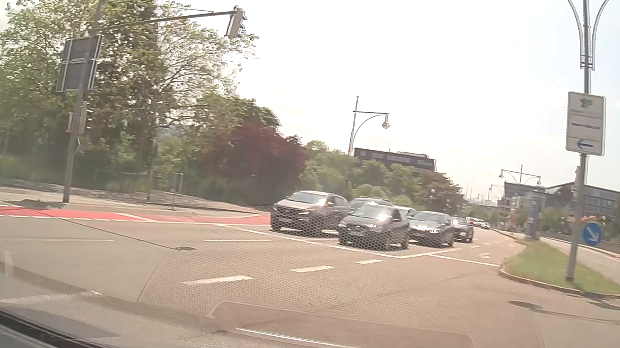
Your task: Follow the waypoints while adhering to traffic rules and regulations
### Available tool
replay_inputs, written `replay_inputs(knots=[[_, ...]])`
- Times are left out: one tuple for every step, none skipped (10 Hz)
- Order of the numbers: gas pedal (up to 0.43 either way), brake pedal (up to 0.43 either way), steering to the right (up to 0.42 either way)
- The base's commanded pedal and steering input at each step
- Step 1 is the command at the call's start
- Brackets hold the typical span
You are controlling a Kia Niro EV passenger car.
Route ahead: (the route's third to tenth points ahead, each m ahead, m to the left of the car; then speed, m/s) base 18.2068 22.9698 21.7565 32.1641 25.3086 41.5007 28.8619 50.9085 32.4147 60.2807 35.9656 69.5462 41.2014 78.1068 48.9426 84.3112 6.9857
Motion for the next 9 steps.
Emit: replay_inputs(knots=[[0.110, 0.000, -0.373], [0.110, 0.000, -0.373], [0.110, 0.000, -0.373], [0.110, 0.000, -0.373], [0.118, 0.000, -0.373], [0.118, 0.000, -0.371], [0.118, 0.000, -0.367], [0.130, 0.000, -0.362], [0.150, 0.000, -0.355]])
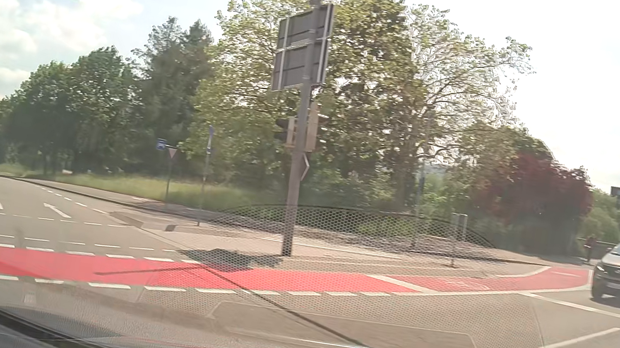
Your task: Follow the waypoints while adhering to traffic rules and regulations
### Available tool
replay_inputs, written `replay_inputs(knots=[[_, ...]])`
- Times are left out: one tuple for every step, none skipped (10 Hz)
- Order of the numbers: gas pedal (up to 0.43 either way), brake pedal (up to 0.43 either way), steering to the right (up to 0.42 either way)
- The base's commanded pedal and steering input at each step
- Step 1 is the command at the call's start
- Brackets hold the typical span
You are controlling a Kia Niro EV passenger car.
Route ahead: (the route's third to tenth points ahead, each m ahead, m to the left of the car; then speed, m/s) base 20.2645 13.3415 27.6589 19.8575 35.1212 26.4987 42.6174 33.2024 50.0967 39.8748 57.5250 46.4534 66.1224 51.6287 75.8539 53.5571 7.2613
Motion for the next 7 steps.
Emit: replay_inputs(knots=[[0.150, 0.000, -0.350], [0.150, 0.000, -0.336], [0.150, 0.000, -0.321], [0.150, 0.000, -0.311], [0.177, 0.000, -0.295], [0.189, 0.000, -0.270], [0.189, 0.000, -0.245]])
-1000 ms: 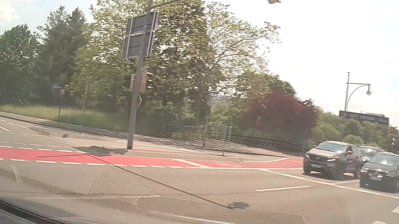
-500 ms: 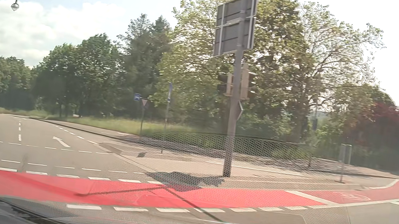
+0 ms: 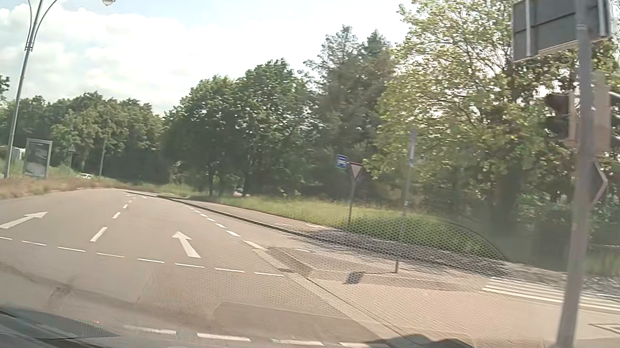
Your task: Follow the waypoints while adhering to traffic rules and regulations
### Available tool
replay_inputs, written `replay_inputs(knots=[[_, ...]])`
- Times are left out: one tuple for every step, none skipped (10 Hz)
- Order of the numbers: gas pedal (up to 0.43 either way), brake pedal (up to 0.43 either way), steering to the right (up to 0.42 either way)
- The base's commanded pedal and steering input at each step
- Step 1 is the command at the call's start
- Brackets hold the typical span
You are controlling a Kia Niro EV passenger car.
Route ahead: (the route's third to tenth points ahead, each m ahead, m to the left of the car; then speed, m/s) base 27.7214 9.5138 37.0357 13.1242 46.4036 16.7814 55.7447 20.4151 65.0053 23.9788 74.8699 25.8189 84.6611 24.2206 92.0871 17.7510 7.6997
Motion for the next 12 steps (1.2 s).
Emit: replay_inputs(knots=[[0.189, 0.000, -0.219], [0.189, 0.000, -0.203], [0.189, 0.000, -0.181], [0.189, 0.000, -0.156], [0.197, 0.000, -0.138], [0.197, 0.000, -0.120], [0.209, 0.000, -0.108], [0.228, 0.000, -0.094], [0.228, 0.000, -0.085], [0.228, 0.000, -0.078], [0.228, 0.000, -0.070], [0.228, 0.000, -0.061]])
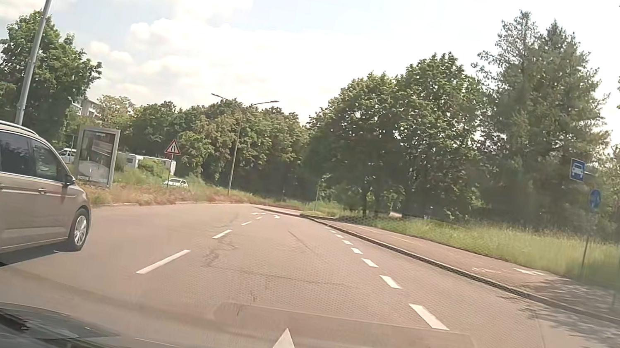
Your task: Follow the waypoints while adhering to traffic rules and regulations
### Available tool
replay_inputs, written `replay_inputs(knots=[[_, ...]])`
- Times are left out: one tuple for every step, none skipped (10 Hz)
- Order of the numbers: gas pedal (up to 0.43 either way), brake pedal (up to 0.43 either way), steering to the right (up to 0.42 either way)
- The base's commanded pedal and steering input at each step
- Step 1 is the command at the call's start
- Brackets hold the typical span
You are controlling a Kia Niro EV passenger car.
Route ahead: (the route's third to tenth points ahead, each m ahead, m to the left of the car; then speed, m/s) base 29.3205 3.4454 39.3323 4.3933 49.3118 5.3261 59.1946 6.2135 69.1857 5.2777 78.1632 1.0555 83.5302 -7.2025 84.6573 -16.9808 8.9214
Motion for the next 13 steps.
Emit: replay_inputs(knots=[[0.228, 0.000, -0.055], [0.228, 0.000, -0.053], [0.228, 0.000, -0.047], [0.228, 0.000, -0.039], [0.228, 0.000, -0.030], [0.228, 0.000, -0.026], [0.228, 0.000, -0.024], [0.228, 0.000, -0.022], [0.228, 0.000, -0.018], [0.228, 0.000, -0.016], [0.228, 0.000, -0.014], [0.228, 0.000, -0.013], [0.220, 0.000, -0.012]])
